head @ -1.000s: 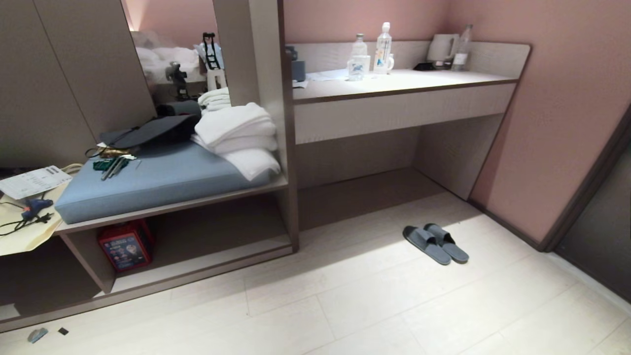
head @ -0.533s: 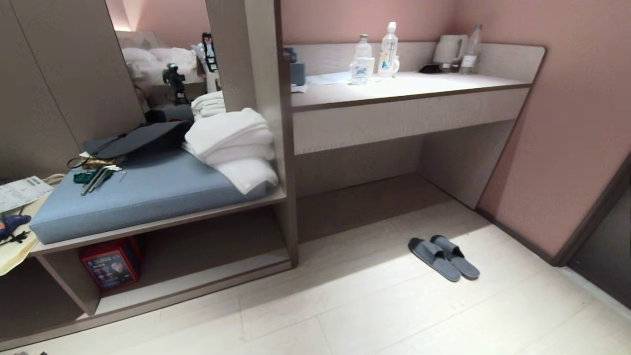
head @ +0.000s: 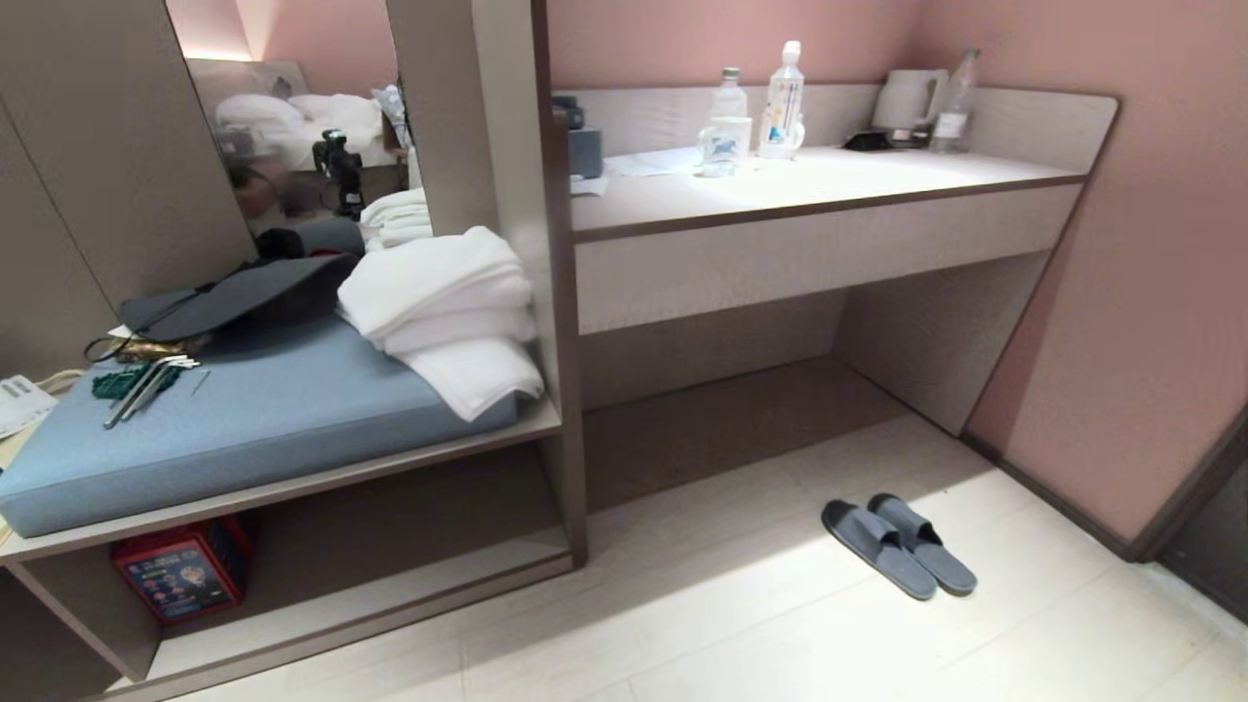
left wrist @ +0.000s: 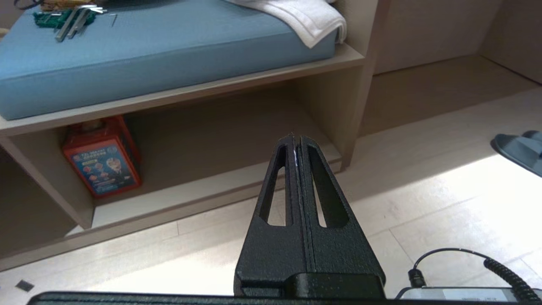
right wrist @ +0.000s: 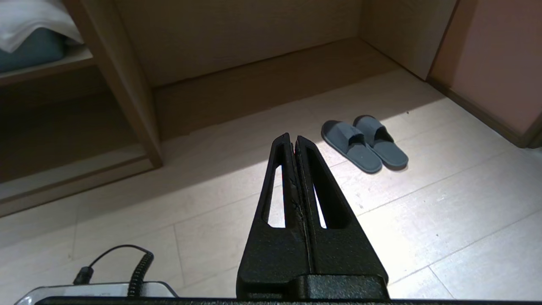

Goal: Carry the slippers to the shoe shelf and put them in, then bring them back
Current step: Pick up the slippers on the floor

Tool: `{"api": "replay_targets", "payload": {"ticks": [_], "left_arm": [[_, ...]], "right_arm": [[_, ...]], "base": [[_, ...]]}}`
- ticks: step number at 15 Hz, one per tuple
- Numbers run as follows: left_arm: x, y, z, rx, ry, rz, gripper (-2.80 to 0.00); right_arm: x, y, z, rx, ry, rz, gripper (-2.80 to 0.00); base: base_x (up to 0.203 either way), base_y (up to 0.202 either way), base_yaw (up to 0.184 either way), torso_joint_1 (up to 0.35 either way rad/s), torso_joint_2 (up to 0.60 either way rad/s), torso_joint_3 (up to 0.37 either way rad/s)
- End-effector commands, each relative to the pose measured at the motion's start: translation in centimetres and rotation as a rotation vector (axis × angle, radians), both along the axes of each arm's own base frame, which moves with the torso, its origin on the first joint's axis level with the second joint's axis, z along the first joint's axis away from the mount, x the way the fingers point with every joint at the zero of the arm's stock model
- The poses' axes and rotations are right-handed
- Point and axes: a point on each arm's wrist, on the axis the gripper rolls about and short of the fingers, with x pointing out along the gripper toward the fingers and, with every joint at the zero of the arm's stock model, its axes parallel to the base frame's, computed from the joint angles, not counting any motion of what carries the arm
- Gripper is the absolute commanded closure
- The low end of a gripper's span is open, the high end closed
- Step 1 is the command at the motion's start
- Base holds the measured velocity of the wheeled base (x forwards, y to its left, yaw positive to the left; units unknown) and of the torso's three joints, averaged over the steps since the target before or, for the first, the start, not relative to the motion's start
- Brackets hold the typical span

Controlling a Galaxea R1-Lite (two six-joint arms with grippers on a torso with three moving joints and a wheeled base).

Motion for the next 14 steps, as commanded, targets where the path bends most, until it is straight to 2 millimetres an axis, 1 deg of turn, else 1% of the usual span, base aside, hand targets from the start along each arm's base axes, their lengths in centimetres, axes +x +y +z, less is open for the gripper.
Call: {"api": "replay_targets", "payload": {"ticks": [1, 4, 9, 11, 14], "left_arm": [[0.00, 0.00, 0.01, 0.000, 0.000, 0.000, 0.00], [0.00, 0.00, 0.03, 0.000, -0.001, 0.000, 0.00], [0.00, 0.00, 0.04, -0.002, -0.003, 0.000, 0.00], [0.00, 0.00, 0.04, -0.002, -0.003, 0.000, 0.00], [-0.01, 0.00, 0.04, -0.002, -0.004, 0.000, 0.00]], "right_arm": [[0.01, 0.00, -0.05, 0.002, 0.002, 0.000, 0.00], [0.01, 0.00, -0.05, 0.005, 0.002, 0.000, 0.00], [0.01, 0.00, -0.05, 0.005, 0.001, 0.000, 0.00], [0.01, 0.00, -0.05, 0.005, 0.001, 0.000, 0.00], [0.01, 0.00, -0.05, 0.002, 0.002, 0.000, 0.00]], "base": [[0.198, 0.000, -0.001, 0.001, 0.00, 0.000], [0.179, 0.000, 0.001, 0.005, 0.00, 0.002], [0.013, 0.000, 0.000, 0.002, 0.00, 0.000], [0.000, -0.017, 0.072, 0.000, 0.00, 0.004], [0.000, -0.008, 0.165, 0.004, 0.00, -0.002]]}}
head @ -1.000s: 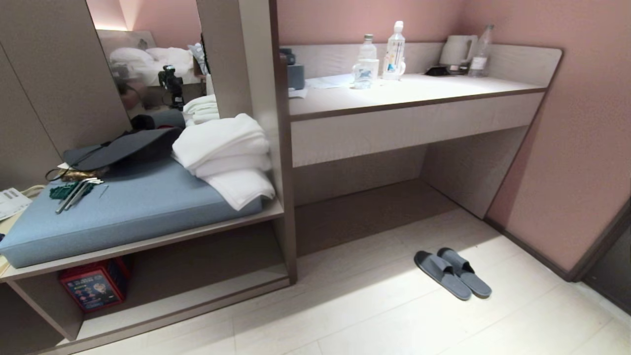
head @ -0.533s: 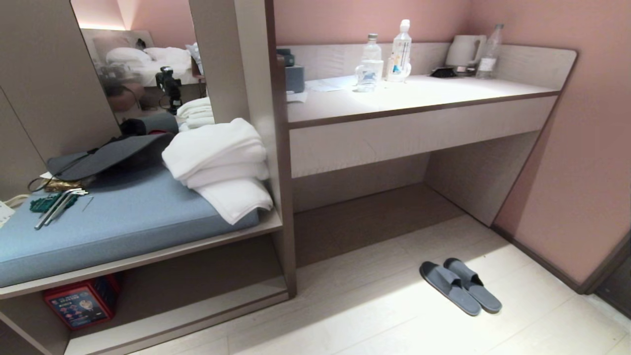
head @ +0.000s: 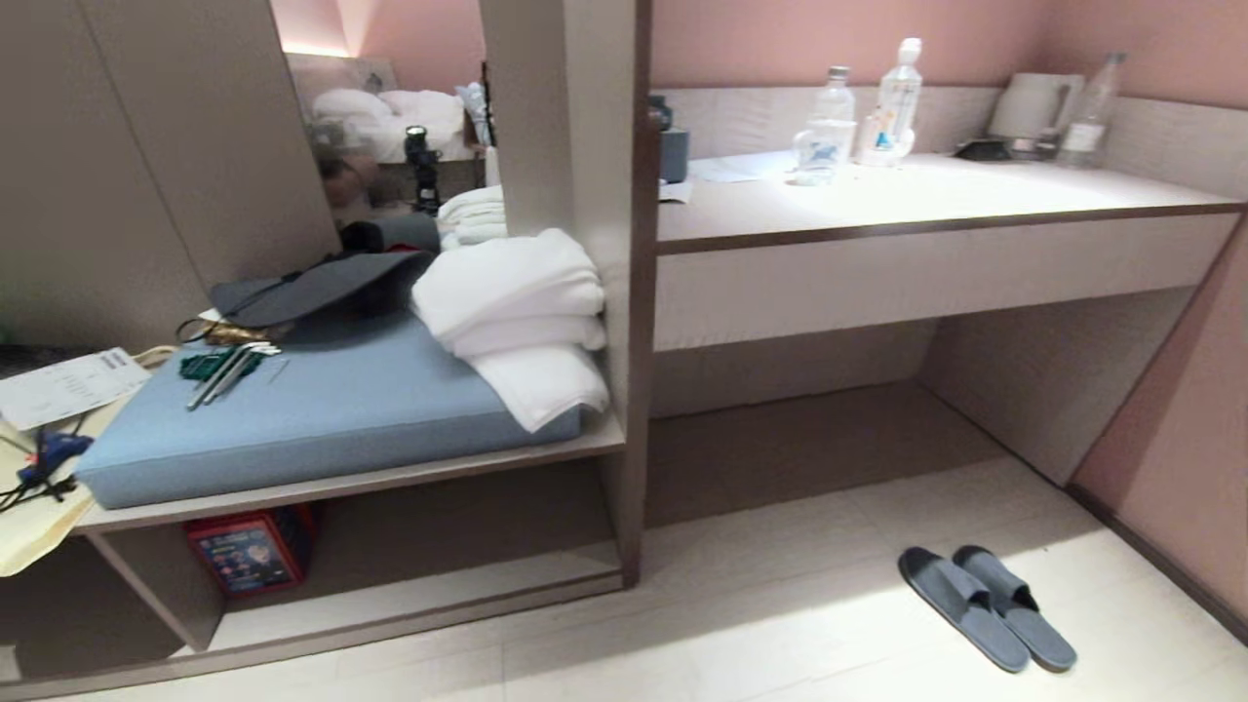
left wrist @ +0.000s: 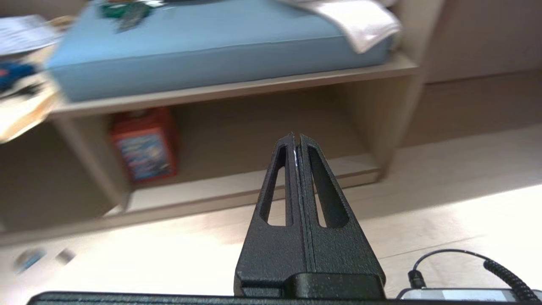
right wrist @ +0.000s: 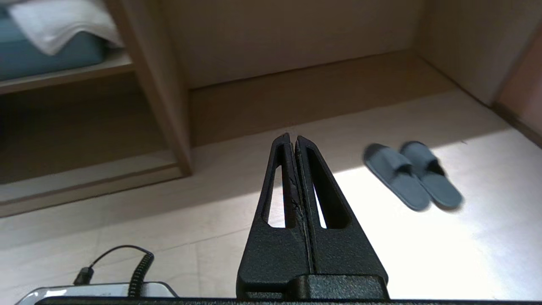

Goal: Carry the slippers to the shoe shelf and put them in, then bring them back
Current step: Pick up the slippers on the floor

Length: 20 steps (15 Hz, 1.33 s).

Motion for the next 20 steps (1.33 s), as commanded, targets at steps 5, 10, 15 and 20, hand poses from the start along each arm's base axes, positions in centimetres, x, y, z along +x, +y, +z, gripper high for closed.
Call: {"api": "replay_targets", "payload": {"ticks": [5, 10, 15, 20], "left_arm": [[0.01, 0.00, 0.00, -0.001, 0.001, 0.000, 0.00], [0.01, 0.00, 0.00, -0.001, 0.001, 0.000, 0.00], [0.00, 0.00, 0.00, -0.002, -0.001, 0.000, 0.00], [0.00, 0.00, 0.00, -0.002, 0.000, 0.000, 0.00]], "right_arm": [[0.01, 0.00, -0.05, 0.001, 0.002, 0.000, 0.00], [0.01, 0.00, -0.05, 0.001, 0.002, 0.000, 0.00], [0.01, 0.00, -0.05, 0.001, 0.002, 0.000, 0.00], [0.01, 0.00, -0.05, 0.000, 0.002, 0.000, 0.00]], "base": [[0.002, -0.005, 0.118, 0.000, 0.00, 0.001], [0.000, 0.000, 0.000, 0.000, 0.00, 0.000], [0.000, 0.000, 0.000, 0.000, 0.00, 0.000], [0.000, -0.037, 0.005, 0.001, 0.00, 0.002]]}}
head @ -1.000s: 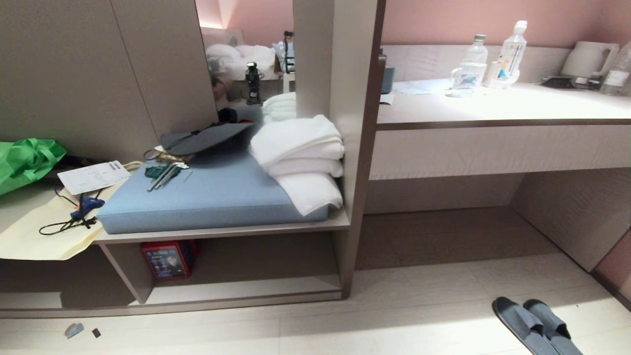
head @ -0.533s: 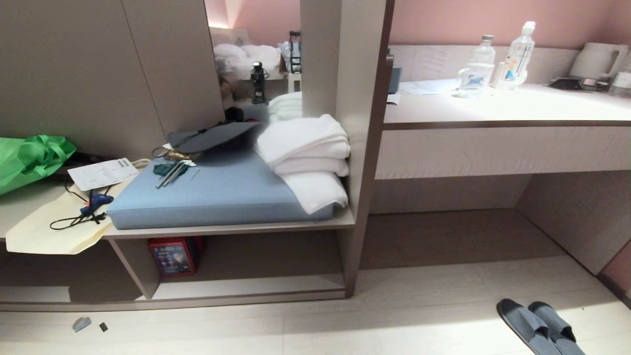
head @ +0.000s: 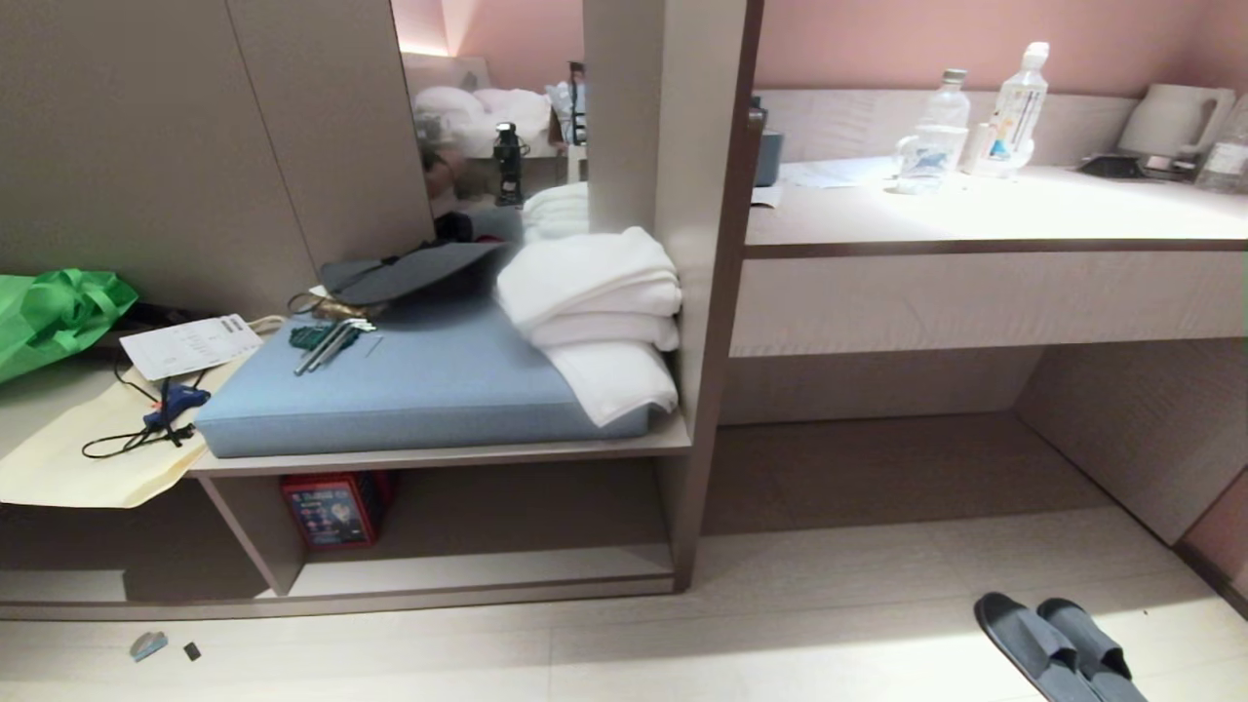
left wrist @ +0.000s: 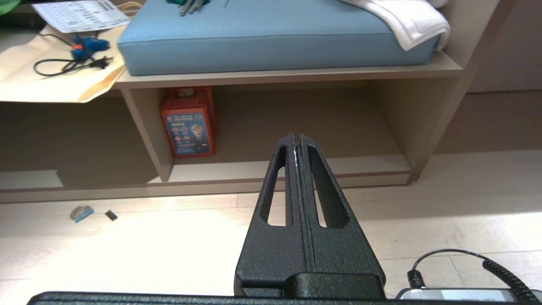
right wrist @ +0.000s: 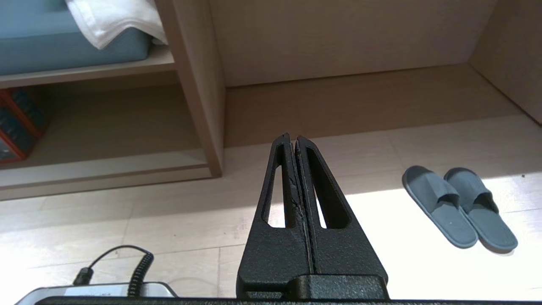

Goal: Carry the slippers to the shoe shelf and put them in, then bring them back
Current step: Pick up the slippers on the floor

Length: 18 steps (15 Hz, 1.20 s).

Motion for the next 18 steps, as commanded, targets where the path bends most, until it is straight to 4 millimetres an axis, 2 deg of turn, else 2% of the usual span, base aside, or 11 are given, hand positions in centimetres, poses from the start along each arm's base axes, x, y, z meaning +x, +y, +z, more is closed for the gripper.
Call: {"api": "replay_targets", "payload": {"ticks": [1, 18], "left_arm": [[0.00, 0.00, 0.00, 0.000, -0.001, 0.000, 0.00], [0.00, 0.00, 0.00, 0.000, 0.000, 0.000, 0.00]], "right_arm": [[0.01, 0.00, -0.04, 0.000, 0.001, 0.000, 0.00], [0.01, 0.00, -0.04, -0.002, 0.002, 0.000, 0.00]], "base": [[0.000, -0.181, 0.007, 0.003, 0.00, -0.001], [0.000, -0.196, 0.003, 0.002, 0.00, 0.002]]}}
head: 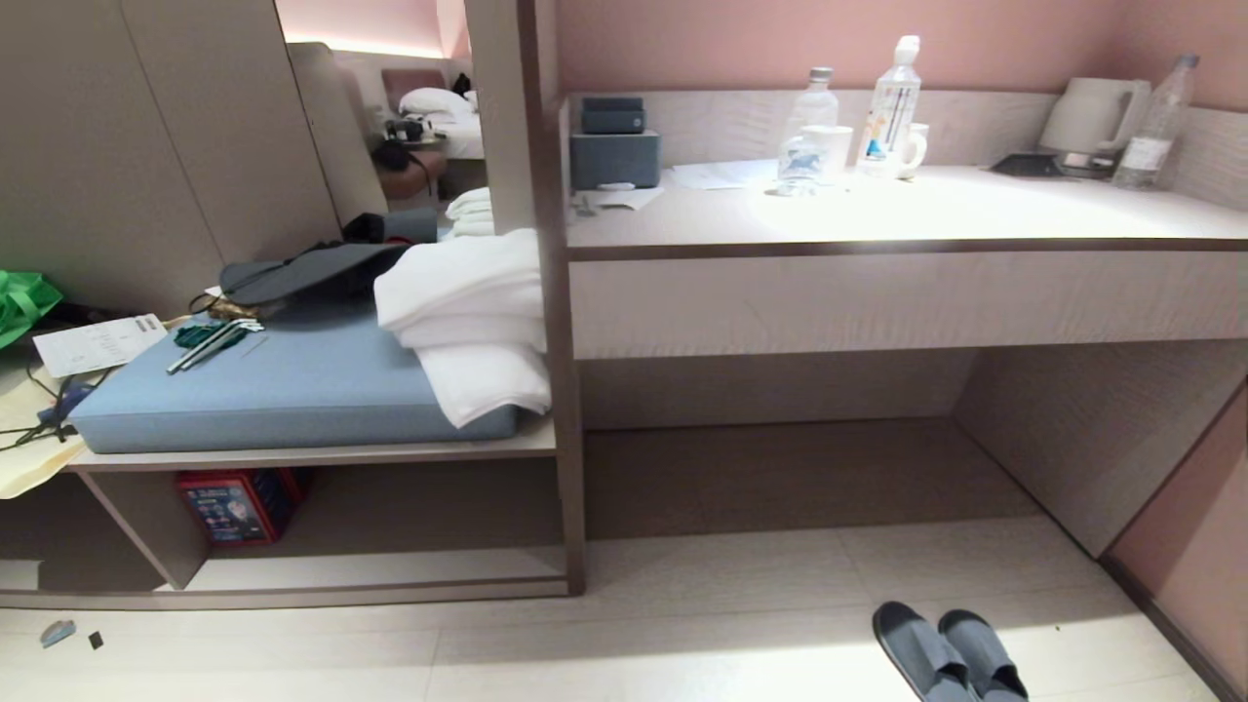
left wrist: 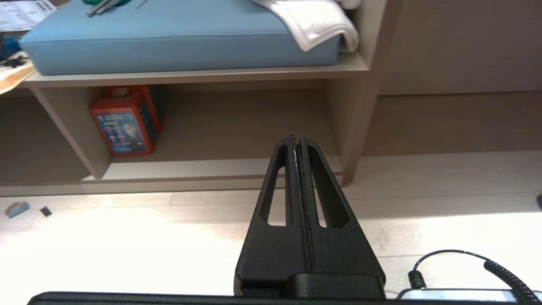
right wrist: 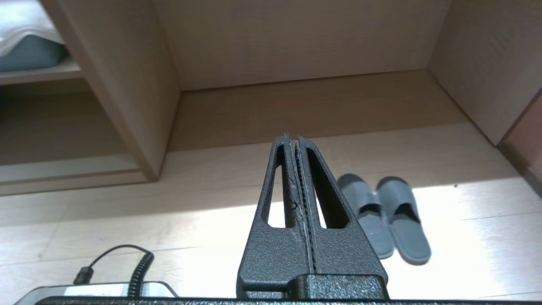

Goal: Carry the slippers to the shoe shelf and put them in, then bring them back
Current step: Pick up the slippers on the floor

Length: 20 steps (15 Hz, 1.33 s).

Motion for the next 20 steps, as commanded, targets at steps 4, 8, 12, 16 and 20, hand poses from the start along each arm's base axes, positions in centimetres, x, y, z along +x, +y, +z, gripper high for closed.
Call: {"api": "replay_targets", "payload": {"ticks": [4, 8, 12, 16, 20], "left_arm": [[0.00, 0.00, 0.00, 0.000, -0.001, 0.000, 0.00], [0.01, 0.00, 0.00, 0.000, 0.000, 0.000, 0.00], [0.00, 0.00, 0.00, -0.001, 0.000, 0.000, 0.00], [0.00, 0.00, 0.00, -0.001, -0.001, 0.000, 0.00], [0.00, 0.00, 0.00, 0.000, -0.001, 0.000, 0.00]], "right_arm": [[0.01, 0.00, -0.05, 0.002, 0.002, 0.000, 0.00], [0.01, 0.00, -0.06, 0.003, 0.003, 0.000, 0.00], [0.00, 0.00, -0.02, 0.005, 0.001, -0.001, 0.00], [0.00, 0.00, -0.03, 0.006, 0.002, -0.001, 0.00], [0.00, 0.00, -0.06, 0.007, 0.003, -0.001, 0.00]], "base": [[0.000, -0.197, 0.000, 0.003, 0.00, 0.002], [0.000, -0.196, 0.002, 0.000, 0.00, 0.004], [0.000, -0.196, 0.001, 0.003, 0.00, 0.000], [0.000, -0.198, 0.001, 0.002, 0.00, 0.004], [0.000, -0.193, 0.001, 0.003, 0.00, 0.003]]}}
